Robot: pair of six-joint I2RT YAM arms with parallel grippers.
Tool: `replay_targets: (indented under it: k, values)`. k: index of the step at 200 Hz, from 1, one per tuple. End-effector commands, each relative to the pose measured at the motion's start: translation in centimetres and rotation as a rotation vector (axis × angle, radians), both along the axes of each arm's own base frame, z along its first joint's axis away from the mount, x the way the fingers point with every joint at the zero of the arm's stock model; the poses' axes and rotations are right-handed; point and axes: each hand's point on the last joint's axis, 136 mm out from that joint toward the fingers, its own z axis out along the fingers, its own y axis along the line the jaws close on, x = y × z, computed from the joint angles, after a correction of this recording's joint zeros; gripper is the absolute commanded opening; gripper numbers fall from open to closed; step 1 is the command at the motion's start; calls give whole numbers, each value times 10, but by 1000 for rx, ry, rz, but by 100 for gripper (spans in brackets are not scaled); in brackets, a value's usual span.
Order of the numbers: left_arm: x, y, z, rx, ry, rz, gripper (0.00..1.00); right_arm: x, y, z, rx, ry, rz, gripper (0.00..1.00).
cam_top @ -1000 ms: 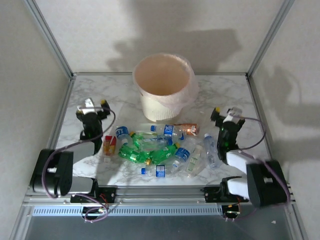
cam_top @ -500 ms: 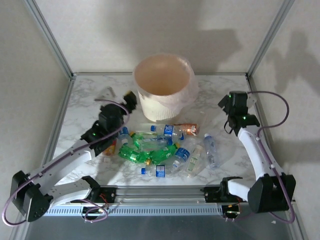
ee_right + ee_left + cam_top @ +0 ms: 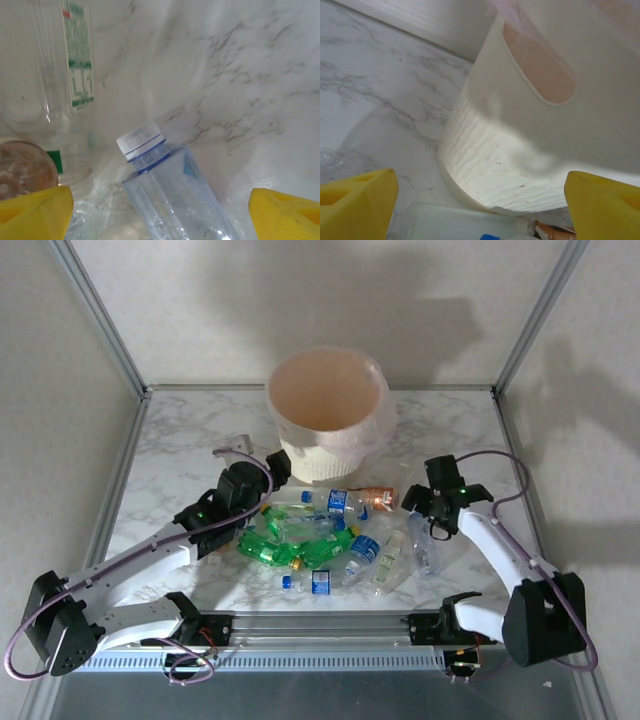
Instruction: Put the plastic bottles in the bin
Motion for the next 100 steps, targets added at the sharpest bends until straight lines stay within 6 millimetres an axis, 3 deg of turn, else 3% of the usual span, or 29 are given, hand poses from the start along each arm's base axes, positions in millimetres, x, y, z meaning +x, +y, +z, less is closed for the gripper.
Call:
replay_targets:
  k: [1,100]
  values:
    - [-2,-4,-5,-43,20,-11,86,-13,-1,-25,-53,96,-19,89]
    - [-6,3,-3,-72,27,8,85,-31,-14,-68,-154,210,-89,81]
